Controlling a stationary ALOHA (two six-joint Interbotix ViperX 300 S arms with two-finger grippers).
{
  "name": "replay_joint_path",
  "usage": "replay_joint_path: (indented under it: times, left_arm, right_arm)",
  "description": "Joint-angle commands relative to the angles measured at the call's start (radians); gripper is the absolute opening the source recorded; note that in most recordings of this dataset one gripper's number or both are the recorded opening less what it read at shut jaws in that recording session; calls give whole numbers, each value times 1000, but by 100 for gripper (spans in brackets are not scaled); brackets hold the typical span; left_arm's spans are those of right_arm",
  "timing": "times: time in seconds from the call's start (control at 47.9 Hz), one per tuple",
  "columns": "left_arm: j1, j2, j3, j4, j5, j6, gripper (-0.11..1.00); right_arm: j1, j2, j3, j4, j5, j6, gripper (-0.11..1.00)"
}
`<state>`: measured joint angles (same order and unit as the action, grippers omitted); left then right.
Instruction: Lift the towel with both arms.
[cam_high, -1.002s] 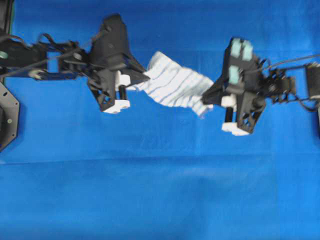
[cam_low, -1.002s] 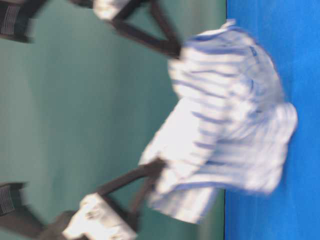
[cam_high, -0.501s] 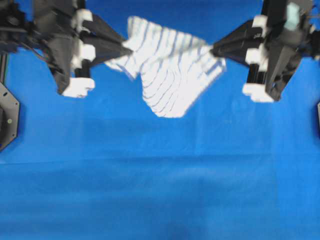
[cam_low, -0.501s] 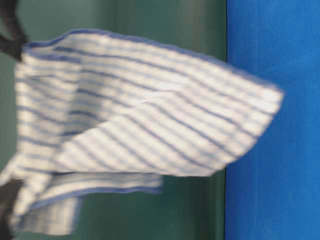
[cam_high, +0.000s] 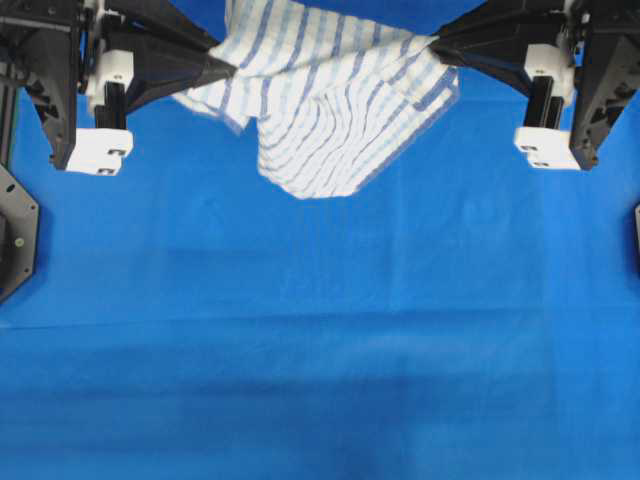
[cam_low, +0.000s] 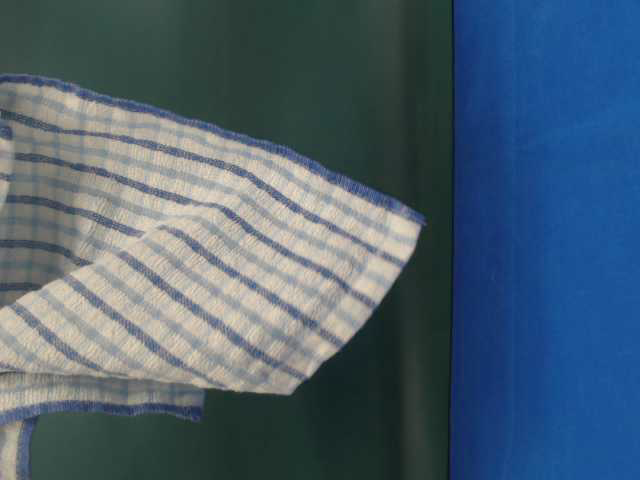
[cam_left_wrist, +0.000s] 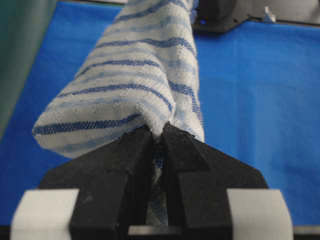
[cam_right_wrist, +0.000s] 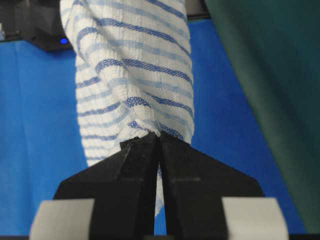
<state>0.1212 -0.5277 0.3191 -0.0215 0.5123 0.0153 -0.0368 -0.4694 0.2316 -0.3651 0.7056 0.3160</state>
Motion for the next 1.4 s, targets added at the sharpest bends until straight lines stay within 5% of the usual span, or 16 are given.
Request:
replay_joint_path:
  times: [0.0, 0.251, 0.355, 0.501, 0.564, 0.96, 1.378]
  left_arm:
    - [-17, -5, -29, 0, -9, 2, 3]
    - [-31, -26, -14, 3, -14, 2, 5]
    - [-32, -38, -2, 3, -21, -5, 29]
    - [-35, -55, 21, 3, -26, -8, 75]
    - [-35, -64, 34, 3, -26, -8, 87]
    - [-98, -61, 210, 2, -71, -17, 84]
    - [-183, 106, 491, 0, -393, -20, 84]
  right_arm:
    - [-2, -11, -23, -3, -3, -3, 1]
    - [3, -14, -20, 0, 0, -5, 1]
    - [5, -18, -17, 0, 2, 2, 2]
    - [5, -18, -14, -5, 3, 2, 44]
    - [6, -18, -9, -5, 9, 0, 61]
    - [54, -11, 126, 5, -5, 37, 64]
    - [95, 123, 403, 5, -268, 183, 64]
